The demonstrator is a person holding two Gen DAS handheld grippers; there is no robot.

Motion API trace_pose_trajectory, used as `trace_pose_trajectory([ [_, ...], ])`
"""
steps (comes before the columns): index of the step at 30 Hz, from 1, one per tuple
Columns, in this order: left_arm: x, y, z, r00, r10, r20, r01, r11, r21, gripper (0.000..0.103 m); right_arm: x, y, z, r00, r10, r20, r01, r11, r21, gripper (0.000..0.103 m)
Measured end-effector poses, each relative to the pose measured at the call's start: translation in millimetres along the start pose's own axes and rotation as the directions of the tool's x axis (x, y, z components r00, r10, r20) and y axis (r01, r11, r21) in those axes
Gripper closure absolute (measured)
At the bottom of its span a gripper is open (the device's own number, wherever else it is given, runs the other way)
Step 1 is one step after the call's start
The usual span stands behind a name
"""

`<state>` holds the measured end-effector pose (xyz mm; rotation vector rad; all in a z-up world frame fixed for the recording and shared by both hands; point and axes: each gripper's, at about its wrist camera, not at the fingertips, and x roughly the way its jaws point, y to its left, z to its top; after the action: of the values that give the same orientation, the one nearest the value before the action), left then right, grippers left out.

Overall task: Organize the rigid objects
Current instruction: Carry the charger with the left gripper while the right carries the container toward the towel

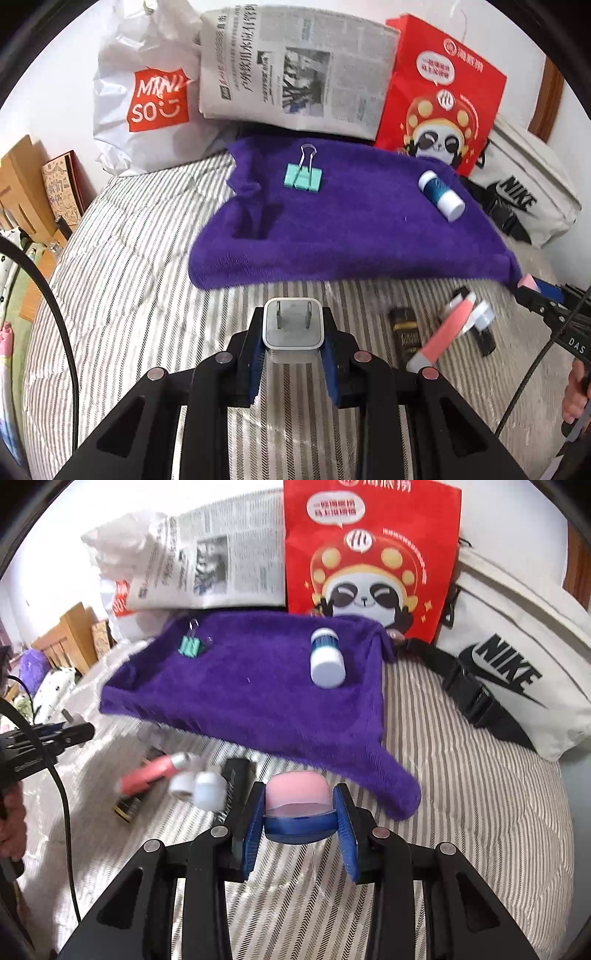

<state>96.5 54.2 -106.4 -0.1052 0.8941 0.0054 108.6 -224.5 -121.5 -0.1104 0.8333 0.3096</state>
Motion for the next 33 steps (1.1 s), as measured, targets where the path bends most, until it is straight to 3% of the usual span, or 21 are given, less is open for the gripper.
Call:
trace_pose_trajectory([
  [13, 8.4, 9.5, 51.6, 0.998, -0.04, 0.044, 0.04, 0.999, 0.002, 0.077, 4.6, -18.3, 48.3, 0.999, -0.034, 0.031, 0.032, 0.998, 0.05, 0.066],
  [20, 30.8, 10.7, 78.4, 0.997, -0.067, 0.046, 0.068, 0.997, -0.021, 0.077, 39.6, -19.7, 71.9, 0.999, -0.042, -0.012, 0.043, 0.996, 0.073, 0.066],
  [33, 68.3, 13.8, 86.7, 0.995, -0.103, -0.003, 0.103, 0.994, -0.025, 0.077, 97.3, -16.3, 79.6, 0.991, -0.062, -0.118, 0.066, 0.997, 0.038, 0.066],
])
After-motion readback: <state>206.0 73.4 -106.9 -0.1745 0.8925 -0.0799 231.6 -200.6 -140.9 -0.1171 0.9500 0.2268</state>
